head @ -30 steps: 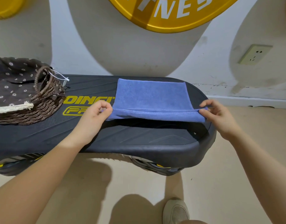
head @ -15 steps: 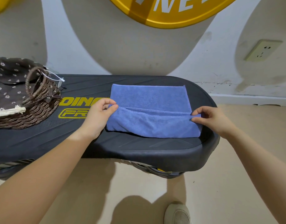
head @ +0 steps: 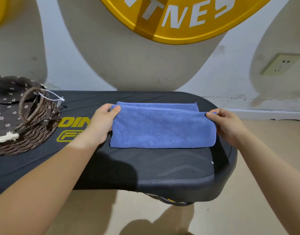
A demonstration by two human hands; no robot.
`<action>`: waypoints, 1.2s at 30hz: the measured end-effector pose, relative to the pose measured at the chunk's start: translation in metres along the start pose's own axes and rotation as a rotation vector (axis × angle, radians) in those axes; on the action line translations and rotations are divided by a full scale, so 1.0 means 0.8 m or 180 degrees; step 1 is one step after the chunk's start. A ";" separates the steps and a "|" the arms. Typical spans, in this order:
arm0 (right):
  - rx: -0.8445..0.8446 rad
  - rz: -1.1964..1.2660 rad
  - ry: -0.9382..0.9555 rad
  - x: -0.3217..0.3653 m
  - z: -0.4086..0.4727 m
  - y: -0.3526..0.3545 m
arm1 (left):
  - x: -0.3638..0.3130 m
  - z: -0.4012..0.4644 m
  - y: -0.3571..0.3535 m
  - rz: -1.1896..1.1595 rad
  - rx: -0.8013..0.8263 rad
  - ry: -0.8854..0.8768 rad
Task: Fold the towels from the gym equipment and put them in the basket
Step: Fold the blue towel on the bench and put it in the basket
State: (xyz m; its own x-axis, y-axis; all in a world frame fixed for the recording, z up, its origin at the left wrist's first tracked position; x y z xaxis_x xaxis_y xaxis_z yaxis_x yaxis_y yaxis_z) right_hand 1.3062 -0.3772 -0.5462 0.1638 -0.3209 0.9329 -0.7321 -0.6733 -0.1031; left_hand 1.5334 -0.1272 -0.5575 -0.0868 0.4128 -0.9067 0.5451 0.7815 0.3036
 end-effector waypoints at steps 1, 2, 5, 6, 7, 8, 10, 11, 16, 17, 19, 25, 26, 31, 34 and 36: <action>-0.0055 -0.0041 -0.0004 0.001 0.008 -0.002 | -0.001 0.007 -0.001 0.0151 -0.0126 -0.0022; -0.0133 -0.0077 0.0005 0.003 0.015 -0.005 | -0.003 0.013 -0.002 0.0286 -0.0253 -0.0044; -0.0454 -0.0348 0.0217 0.002 0.043 -0.013 | -0.006 0.033 -0.007 0.0624 -0.0540 -0.0119; -0.0564 -0.0500 0.0313 0.002 0.051 -0.016 | -0.008 0.040 -0.008 0.0737 -0.0597 -0.0160; -0.0669 -0.0669 0.0396 0.000 0.061 -0.018 | -0.012 0.048 -0.010 0.0835 -0.0639 -0.0196; -0.0751 -0.0798 0.0471 -0.002 0.070 -0.020 | -0.015 0.054 -0.011 0.0880 -0.0695 -0.0230; -0.0835 -0.1004 0.0522 -0.005 0.084 -0.024 | -0.018 0.062 -0.012 0.0900 -0.0845 -0.0230; -0.0820 -0.1146 0.0510 -0.005 0.088 -0.027 | -0.015 0.064 -0.012 0.1006 -0.0877 -0.0209; -0.0724 -0.1955 0.0392 -0.006 0.099 -0.035 | 0.010 0.062 -0.007 0.2091 -0.0573 -0.0103; -0.0738 -0.1980 0.0326 -0.005 0.100 -0.036 | 0.012 0.063 -0.006 0.2172 -0.0541 -0.0079; -0.0773 -0.2022 0.0248 -0.002 0.102 -0.039 | 0.013 0.067 -0.006 0.2342 -0.0544 -0.0089; -0.0775 -0.2854 0.0436 -0.004 0.115 -0.047 | 0.016 0.075 -0.005 0.2651 -0.0704 -0.0085; -0.0825 -0.2942 0.0494 -0.007 0.117 -0.048 | 0.016 0.077 -0.007 0.2807 -0.0703 -0.0089; -0.1074 -0.3237 0.0454 -0.015 0.114 -0.054 | 0.007 0.068 -0.016 0.3411 -0.0674 -0.0173; -0.1262 -0.3946 0.0946 -0.025 0.094 -0.073 | 0.007 0.055 -0.022 0.3592 -0.1019 -0.1262; -0.0834 -0.4036 0.1708 -0.038 0.074 -0.105 | 0.006 0.050 -0.038 0.3700 -0.1038 -0.2196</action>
State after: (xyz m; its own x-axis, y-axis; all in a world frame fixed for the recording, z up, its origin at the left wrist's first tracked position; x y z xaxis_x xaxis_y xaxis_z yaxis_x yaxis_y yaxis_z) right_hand 1.4016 -0.3505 -0.5861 0.5722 0.7349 0.3640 -0.3887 -0.1478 0.9094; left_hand 1.5499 -0.1682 -0.5827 0.7537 0.6569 -0.0209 -0.2050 0.2652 0.9421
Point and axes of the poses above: each hand's wrist, its own z-axis towards the middle knuckle, its own y-axis out of the back of the hand, x = y × z, the point moved 1 cm from there along z, towards the middle knuckle, and after that the axes turned 12 degrees about z, right-handed, at the moved point
